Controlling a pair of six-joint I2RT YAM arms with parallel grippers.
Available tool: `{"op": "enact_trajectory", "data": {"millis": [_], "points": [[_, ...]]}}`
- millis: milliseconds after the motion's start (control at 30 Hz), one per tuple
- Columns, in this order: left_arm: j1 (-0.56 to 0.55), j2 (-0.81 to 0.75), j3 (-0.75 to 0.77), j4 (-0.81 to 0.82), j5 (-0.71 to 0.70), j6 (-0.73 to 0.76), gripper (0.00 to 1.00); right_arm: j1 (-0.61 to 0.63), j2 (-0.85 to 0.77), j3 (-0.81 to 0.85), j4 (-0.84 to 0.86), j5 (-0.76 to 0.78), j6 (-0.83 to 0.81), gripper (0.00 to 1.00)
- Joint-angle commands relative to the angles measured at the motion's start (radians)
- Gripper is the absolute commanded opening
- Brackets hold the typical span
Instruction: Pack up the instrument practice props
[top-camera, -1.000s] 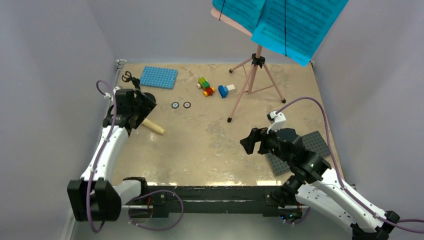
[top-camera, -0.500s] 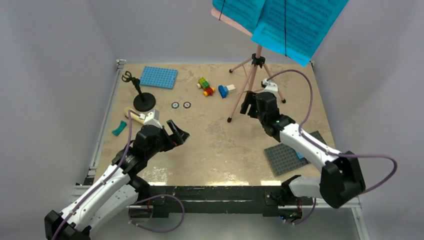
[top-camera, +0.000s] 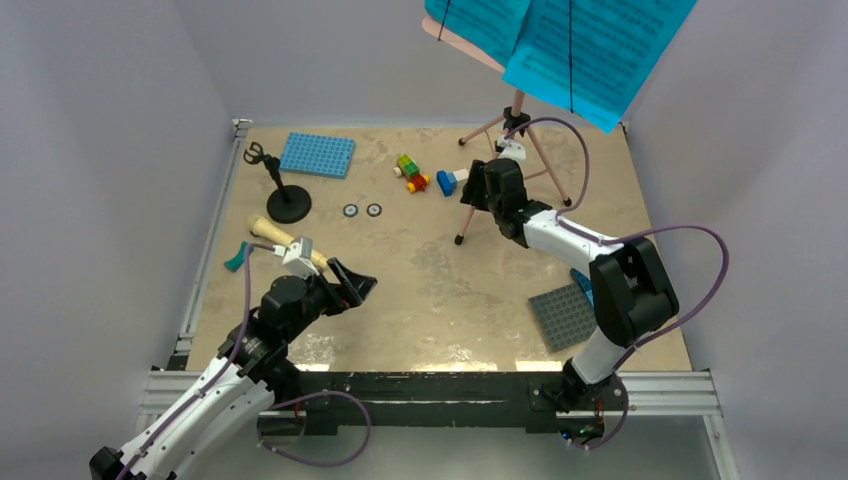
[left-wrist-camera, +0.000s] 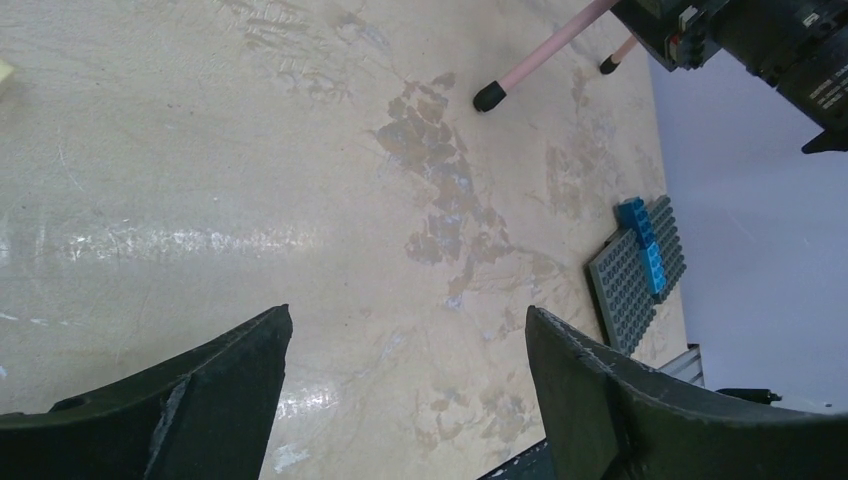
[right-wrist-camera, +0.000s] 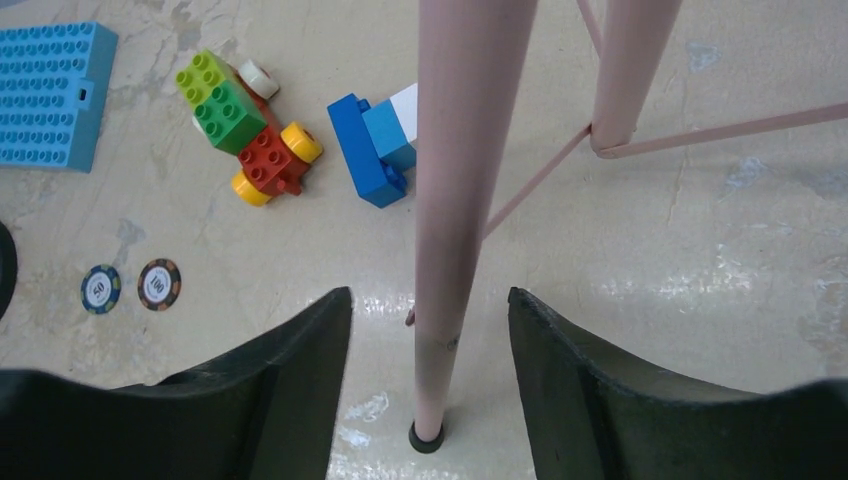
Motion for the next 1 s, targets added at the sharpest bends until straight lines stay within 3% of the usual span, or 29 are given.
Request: {"op": "enact_trajectory", "data": {"millis": [0,467,967], "points": [[-0.002,0.033,0.027,0.033,0.005,0.035,0.89,0.002,0.036,0.073,0.009,0.02,0.029,0.58],[-0.002,0.009,0.005,0.027,0.005,0.031,0.84,0.047,0.011,0.018,-0.013,0.023,-0.028,0.0],[-0.007,0.018,0.012,-0.001,-0.006,0.033,0.82,0.131,-0.166,-0.169,0.02,-0.092,-0.058,0.0]]}}
